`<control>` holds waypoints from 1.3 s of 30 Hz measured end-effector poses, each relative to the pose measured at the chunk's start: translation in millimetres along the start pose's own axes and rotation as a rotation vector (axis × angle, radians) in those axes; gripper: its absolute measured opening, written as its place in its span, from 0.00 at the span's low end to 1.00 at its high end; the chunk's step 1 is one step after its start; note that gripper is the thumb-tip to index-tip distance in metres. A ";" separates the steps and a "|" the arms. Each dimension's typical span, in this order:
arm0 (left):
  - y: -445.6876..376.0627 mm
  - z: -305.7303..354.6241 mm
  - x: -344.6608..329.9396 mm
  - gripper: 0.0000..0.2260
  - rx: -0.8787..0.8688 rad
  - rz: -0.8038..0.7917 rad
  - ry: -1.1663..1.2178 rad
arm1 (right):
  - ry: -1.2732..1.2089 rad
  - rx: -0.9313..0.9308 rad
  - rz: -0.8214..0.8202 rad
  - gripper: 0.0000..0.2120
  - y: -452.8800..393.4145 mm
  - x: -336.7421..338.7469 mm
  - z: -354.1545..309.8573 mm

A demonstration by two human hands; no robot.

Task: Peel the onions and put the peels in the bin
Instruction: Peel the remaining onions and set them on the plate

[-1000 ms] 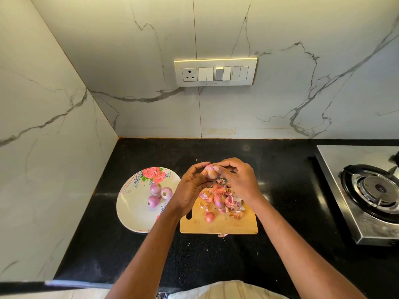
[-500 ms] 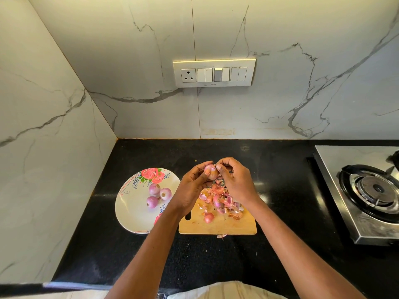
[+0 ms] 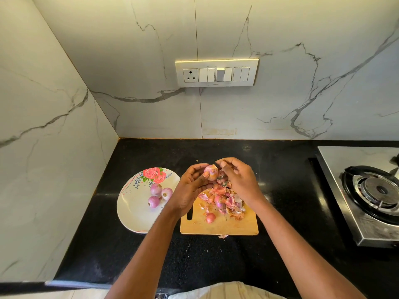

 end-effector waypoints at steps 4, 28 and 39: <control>-0.5 3.8 5.3 0.19 -0.020 0.032 -0.039 | 0.055 0.010 -0.101 0.09 -0.2 -10.4 2.6; 1.7 -4.9 -1.6 0.22 -0.039 -0.023 -0.123 | 0.064 -0.114 0.283 0.07 6.8 9.7 33.0; 2.0 -9.0 6.0 0.18 0.000 0.010 0.070 | 0.264 -0.122 0.051 0.06 3.8 8.7 49.8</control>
Point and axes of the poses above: each hand's wrist, its own y-axis away from the middle knuckle, its own x-axis out of the back of the hand, z = x × y, the point moved 10 cm from there along -y, towards the middle knuckle, and after that the axes turned 5 degrees about -y, right-handed, at the moved point
